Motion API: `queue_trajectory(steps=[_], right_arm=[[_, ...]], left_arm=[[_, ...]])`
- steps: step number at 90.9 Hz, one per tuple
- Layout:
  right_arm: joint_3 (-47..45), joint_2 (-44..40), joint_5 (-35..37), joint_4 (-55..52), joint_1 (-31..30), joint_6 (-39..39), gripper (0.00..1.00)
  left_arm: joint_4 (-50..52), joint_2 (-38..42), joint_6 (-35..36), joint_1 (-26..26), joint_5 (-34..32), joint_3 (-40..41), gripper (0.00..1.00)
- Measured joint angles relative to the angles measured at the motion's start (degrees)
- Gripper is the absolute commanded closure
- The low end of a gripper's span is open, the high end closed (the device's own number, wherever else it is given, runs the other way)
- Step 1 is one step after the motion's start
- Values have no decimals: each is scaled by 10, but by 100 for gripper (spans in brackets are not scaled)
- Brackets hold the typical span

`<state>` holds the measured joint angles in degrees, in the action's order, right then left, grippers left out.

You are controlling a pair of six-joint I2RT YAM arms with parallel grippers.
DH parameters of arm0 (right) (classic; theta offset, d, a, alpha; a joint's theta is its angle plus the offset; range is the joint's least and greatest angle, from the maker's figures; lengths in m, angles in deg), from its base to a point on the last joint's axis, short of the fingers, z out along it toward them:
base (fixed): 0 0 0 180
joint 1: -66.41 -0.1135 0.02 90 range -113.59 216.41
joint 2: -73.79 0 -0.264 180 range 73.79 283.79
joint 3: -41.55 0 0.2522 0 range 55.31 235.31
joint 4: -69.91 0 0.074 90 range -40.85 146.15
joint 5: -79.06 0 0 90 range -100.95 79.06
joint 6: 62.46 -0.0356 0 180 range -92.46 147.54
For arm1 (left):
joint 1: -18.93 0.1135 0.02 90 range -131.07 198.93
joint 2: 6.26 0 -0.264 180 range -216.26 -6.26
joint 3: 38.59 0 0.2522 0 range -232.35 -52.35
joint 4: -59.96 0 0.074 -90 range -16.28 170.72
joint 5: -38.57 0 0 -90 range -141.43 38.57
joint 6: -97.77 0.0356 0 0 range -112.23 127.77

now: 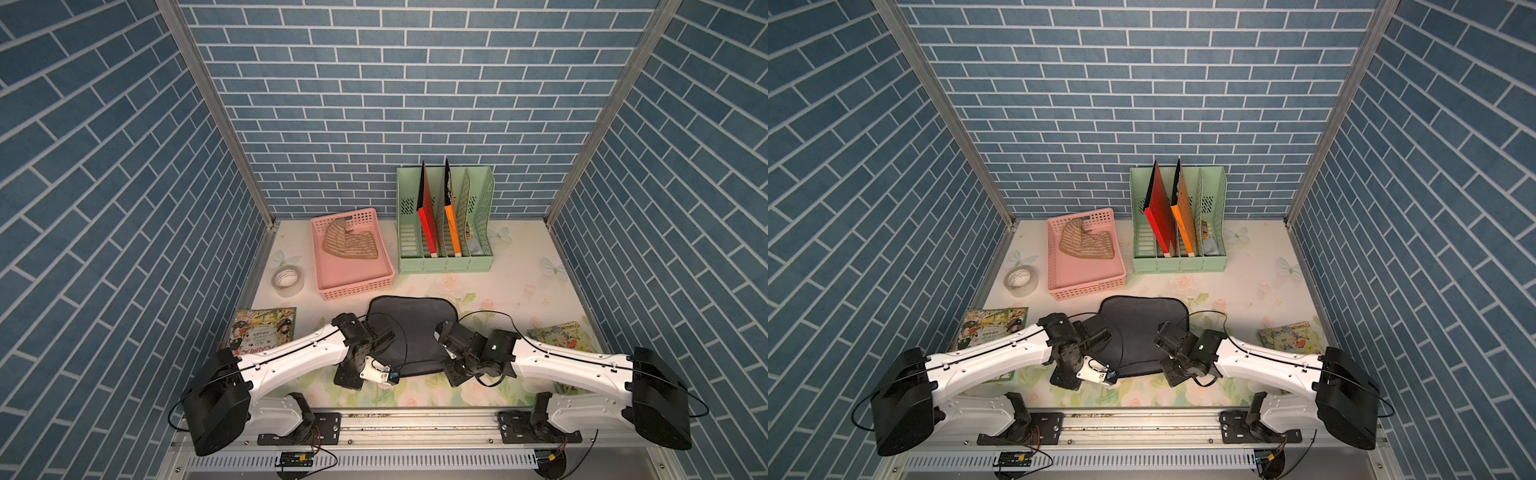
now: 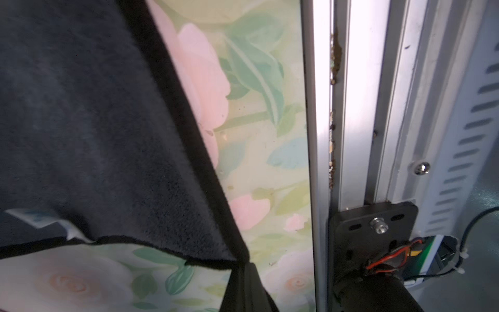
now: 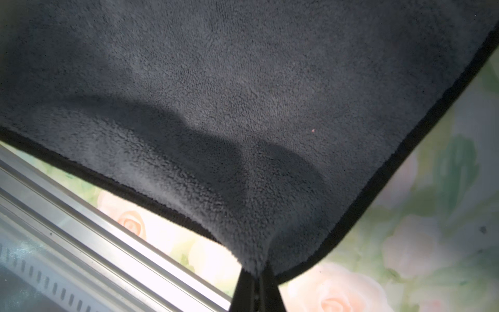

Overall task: Fold the square dishcloth
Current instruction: Fold the cleaning item at the center of the board.

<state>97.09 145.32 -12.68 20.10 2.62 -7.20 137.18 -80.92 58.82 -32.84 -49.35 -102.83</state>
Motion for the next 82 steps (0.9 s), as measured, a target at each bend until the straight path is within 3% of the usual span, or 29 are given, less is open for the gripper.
queue_trajectory(steps=[25, 66, 74, 82], right_arm=[[70, 7, 0, -51, 75, 47, 100], [188, 147, -20, -68, 211, 158, 100], [205, 182, -22, -64, 227, 172, 84], [222, 214, -22, -59, 242, 187, 60]], left_arm=[[-35, -63, 45, 96, -25, -159, 100], [-193, -169, 68, 179, -96, -169, 100], [-224, -192, 66, 181, -105, -169, 100], [-248, -213, 62, 181, -110, -169, 100]])
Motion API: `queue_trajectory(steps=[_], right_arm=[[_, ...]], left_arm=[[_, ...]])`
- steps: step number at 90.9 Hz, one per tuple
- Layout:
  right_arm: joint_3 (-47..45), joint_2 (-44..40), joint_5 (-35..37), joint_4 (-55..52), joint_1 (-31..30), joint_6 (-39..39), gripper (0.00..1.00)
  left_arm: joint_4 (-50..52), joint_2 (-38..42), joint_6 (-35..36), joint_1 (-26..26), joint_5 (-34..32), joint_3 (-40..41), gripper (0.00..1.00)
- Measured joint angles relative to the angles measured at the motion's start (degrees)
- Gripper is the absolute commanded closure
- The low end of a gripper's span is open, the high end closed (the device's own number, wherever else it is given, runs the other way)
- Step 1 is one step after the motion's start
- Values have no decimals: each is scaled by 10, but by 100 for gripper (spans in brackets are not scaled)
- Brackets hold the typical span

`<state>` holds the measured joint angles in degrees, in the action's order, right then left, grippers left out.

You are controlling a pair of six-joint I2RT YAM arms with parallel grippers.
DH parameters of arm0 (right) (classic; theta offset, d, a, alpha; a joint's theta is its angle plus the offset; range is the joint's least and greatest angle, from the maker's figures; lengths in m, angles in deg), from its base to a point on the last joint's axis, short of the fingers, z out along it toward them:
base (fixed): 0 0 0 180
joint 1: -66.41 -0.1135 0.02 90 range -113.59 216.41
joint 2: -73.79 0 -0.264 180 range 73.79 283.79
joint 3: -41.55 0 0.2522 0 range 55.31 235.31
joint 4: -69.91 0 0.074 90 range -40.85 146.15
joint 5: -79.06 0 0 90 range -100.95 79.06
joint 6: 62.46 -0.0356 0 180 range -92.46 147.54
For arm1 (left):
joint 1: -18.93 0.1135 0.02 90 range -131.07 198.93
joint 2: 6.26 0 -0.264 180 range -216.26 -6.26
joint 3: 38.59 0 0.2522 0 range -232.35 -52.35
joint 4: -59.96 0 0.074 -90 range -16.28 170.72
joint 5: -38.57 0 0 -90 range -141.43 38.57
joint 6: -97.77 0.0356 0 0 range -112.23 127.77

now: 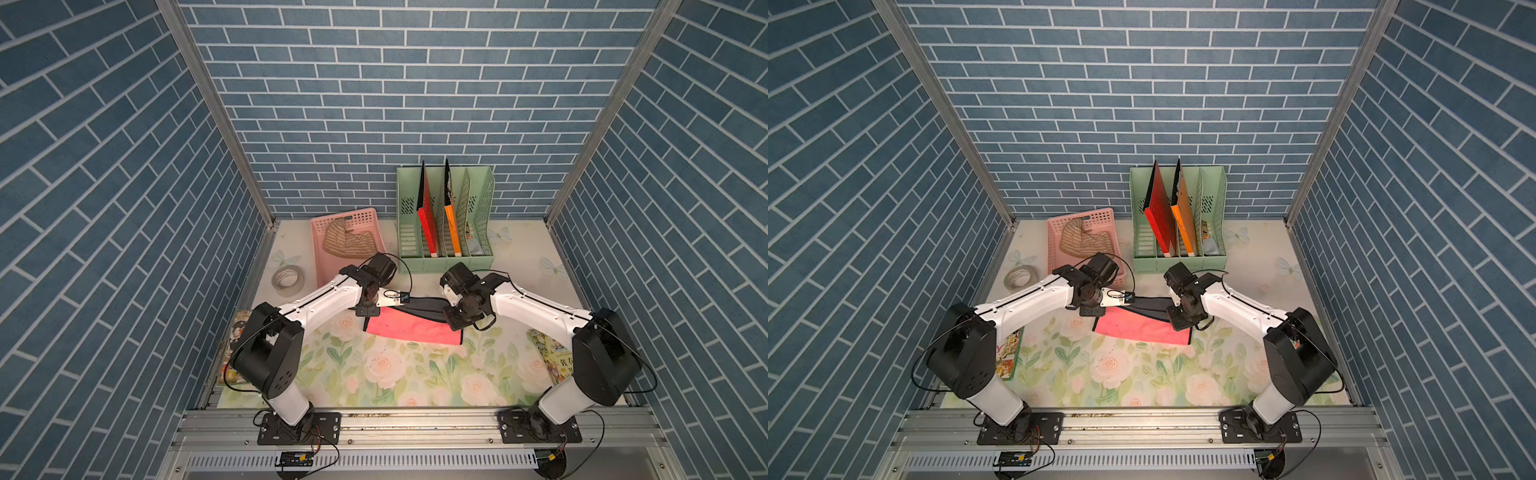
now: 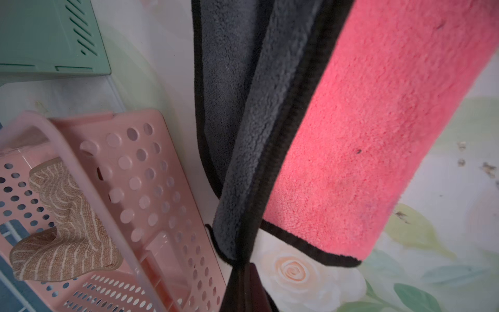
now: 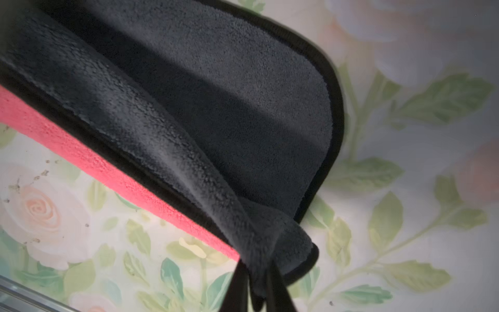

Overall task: Fold the square dishcloth
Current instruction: Fold the cleaning item at the center of the board.

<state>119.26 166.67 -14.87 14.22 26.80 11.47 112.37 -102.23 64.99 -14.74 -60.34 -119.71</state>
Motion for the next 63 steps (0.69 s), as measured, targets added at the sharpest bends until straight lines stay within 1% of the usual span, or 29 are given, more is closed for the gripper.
queue_trajectory(steps=[4, 9, 12, 19, 24, 29, 37, 45, 51, 56, 63], right_arm=[[7, 15, 1, 4, 7, 8, 48], [15, 29, 2, 10, 15, 10, 36], [21, 36, 7, 12, 21, 12, 34], [34, 45, 28, 15, 31, 15, 31], [43, 46, 50, 19, 35, 15, 32], [51, 45, 76, 24, 37, 14, 33], [49, 34, 103, 37, 40, 10, 34], [30, 3, 101, 56, 40, 9, 41], [4, -30, 70, 76, 40, 7, 45], [-21, -52, 22, 96, 40, 5, 49], [-52, -59, -57, 125, 40, 5, 53]], left_arm=[[-9, -7, -2, 0, -3, 1, 100], [-21, -13, -5, 0, -8, 3, 100], [-28, -15, -7, 0, -10, 6, 100], [-44, -16, -11, 0, -19, 14, 94], [-55, -16, -15, 0, -28, 17, 91], [-65, -19, -19, 0, -40, 17, 85], [-80, -25, -27, 1, -59, 17, 79], [-94, -28, -30, 3, -83, 20, 66], [-98, -28, -33, 5, -97, 24, 54], [-97, -27, -35, 5, -104, 27, 52], [-89, -21, -37, 5, -106, 29, 52]])
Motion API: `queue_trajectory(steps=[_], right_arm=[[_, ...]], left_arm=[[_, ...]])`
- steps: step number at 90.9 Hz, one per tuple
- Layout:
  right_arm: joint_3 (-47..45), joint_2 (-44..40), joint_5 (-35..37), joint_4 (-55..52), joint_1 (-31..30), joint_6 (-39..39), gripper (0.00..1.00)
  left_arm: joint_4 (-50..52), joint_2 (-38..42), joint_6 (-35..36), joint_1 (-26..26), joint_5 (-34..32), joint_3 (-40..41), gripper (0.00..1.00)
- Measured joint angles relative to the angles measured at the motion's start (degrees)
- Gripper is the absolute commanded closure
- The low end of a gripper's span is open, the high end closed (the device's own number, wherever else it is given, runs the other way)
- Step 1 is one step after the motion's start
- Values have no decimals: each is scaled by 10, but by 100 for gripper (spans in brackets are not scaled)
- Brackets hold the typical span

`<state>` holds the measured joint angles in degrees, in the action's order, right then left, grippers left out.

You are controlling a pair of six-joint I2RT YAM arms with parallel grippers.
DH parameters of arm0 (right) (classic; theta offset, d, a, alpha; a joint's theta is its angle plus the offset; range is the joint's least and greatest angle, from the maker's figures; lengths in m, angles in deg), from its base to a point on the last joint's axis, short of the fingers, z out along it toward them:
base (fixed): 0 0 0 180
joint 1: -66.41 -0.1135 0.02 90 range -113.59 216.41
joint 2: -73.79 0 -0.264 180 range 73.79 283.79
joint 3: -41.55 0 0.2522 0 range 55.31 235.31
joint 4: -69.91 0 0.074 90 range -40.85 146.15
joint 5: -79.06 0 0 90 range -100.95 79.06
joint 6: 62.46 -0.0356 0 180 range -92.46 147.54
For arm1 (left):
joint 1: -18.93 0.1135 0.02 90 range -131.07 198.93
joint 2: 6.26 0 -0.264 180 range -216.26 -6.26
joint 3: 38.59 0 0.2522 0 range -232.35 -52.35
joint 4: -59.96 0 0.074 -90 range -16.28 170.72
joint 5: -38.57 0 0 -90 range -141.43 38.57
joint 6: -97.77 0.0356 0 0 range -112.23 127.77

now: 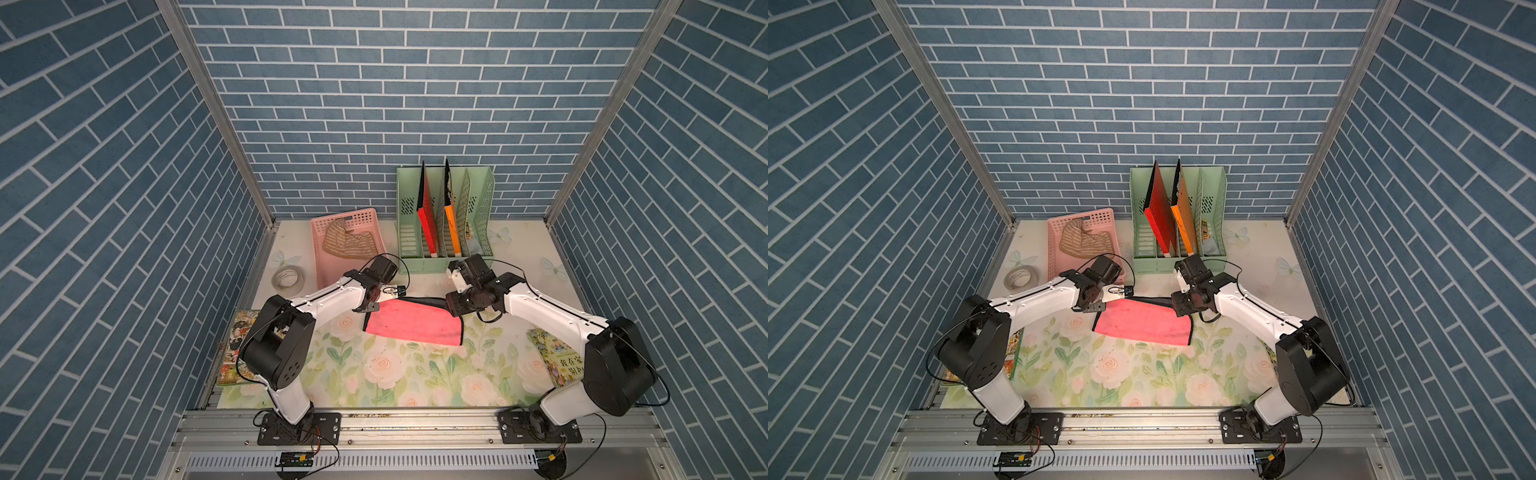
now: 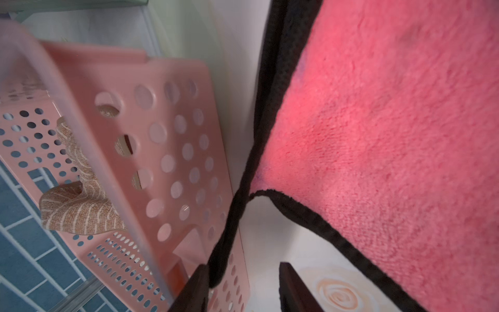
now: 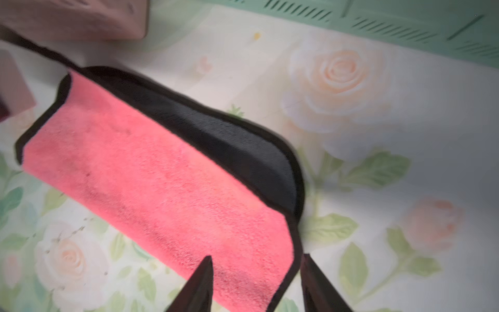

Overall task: Fold the square dishcloth
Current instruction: Fold the cleaning item at the center of the board.

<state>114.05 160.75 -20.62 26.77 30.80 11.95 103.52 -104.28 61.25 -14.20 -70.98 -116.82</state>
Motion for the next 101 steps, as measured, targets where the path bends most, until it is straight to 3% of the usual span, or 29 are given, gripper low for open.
queue_trajectory(steps=[17, 30, 48, 70, 83, 101], right_arm=[[-17, 85, -104, 51, 22, -1, 63], [-3, 148, -144, 75, 67, -7, 64], [23, 182, -170, 108, 84, -7, 68], [16, 162, -193, 121, 86, -21, 66], [53, 166, -218, 129, 86, -27, 68], [87, 245, -224, 154, 85, -29, 72]], left_arm=[[73, 40, -25, -12, 66, -28, 54], [47, 72, -47, -55, 101, 7, 60], [-16, 21, -61, -73, 85, 111, 66], [-48, 71, -54, -73, 86, 166, 65], [-38, 91, -51, -73, 103, 175, 64], [-35, 109, -49, -73, 120, 168, 63]])
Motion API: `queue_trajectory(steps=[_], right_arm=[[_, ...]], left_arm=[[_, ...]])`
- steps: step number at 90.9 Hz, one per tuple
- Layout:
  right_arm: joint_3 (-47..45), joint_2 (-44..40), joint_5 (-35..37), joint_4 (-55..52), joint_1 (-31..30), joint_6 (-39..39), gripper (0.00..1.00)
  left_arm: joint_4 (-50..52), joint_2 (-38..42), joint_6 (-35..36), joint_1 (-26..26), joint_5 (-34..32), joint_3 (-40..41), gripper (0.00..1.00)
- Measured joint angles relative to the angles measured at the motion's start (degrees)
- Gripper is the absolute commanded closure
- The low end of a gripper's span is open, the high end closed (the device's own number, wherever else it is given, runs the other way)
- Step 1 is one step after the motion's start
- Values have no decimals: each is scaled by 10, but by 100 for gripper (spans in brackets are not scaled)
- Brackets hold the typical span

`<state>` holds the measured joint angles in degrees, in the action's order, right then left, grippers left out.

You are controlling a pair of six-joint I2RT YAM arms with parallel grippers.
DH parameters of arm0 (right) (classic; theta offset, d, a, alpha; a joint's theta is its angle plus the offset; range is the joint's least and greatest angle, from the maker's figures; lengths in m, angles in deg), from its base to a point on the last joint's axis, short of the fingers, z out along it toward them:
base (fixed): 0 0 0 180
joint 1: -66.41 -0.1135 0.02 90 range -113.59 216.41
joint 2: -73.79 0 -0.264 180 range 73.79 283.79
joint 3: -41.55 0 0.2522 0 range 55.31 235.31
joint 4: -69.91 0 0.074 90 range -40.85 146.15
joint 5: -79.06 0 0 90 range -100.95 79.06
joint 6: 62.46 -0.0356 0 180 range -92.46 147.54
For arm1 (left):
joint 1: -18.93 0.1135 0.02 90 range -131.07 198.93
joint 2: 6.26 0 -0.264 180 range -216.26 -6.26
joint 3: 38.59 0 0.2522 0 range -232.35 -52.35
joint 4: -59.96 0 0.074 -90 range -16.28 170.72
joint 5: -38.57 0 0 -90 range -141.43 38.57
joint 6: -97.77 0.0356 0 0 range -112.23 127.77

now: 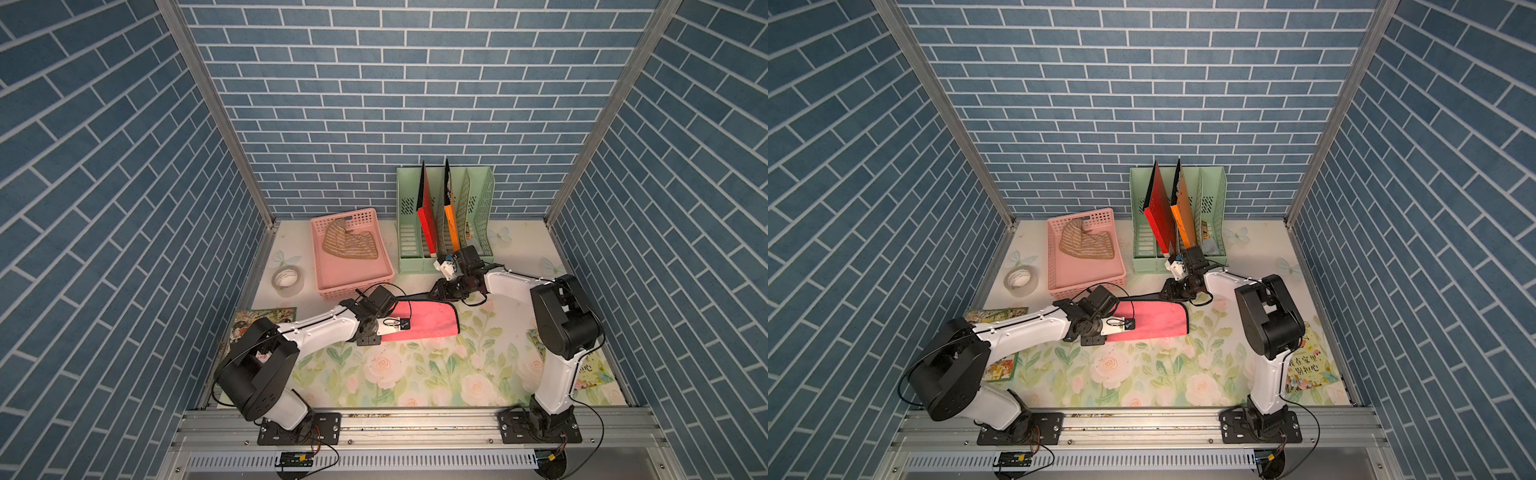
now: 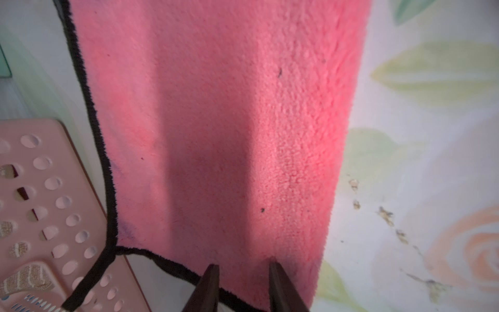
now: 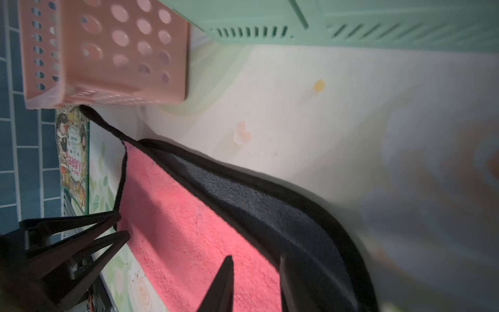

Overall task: Fold the square dishcloth
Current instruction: Fold the cleaning item at the center of the board, then adjust the cleaning item at the center of the board.

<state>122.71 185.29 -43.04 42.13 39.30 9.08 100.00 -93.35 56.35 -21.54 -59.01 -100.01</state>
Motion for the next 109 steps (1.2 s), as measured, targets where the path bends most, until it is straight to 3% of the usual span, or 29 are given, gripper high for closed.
queue_trajectory(steps=[19, 42, 58, 69, 80, 89, 109], right_arm=[[-42, -21, 44, 27, 1, -8, 83], [-281, -247, 152, 27, -15, -59, 87], [-422, -431, 188, 1, -140, -170, 87], [-434, -498, 182, -58, -198, -225, 83], [-344, -497, 193, -139, -192, -219, 81], [-276, -462, 199, -144, -158, -191, 82], [-311, -372, 211, -154, -130, -155, 82]], left_arm=[[0, 3, 10, 0, 3, -13, 62], [-13, -54, 14, -21, -1, -67, 62], [-17, -82, 11, -42, -3, -92, 62], [-10, -80, 1, -45, 2, -112, 62], [-9, -73, -12, -45, 9, -114, 62], [-20, -79, -27, -45, 10, -106, 63], [-65, -142, -50, -45, 2, -106, 63]])
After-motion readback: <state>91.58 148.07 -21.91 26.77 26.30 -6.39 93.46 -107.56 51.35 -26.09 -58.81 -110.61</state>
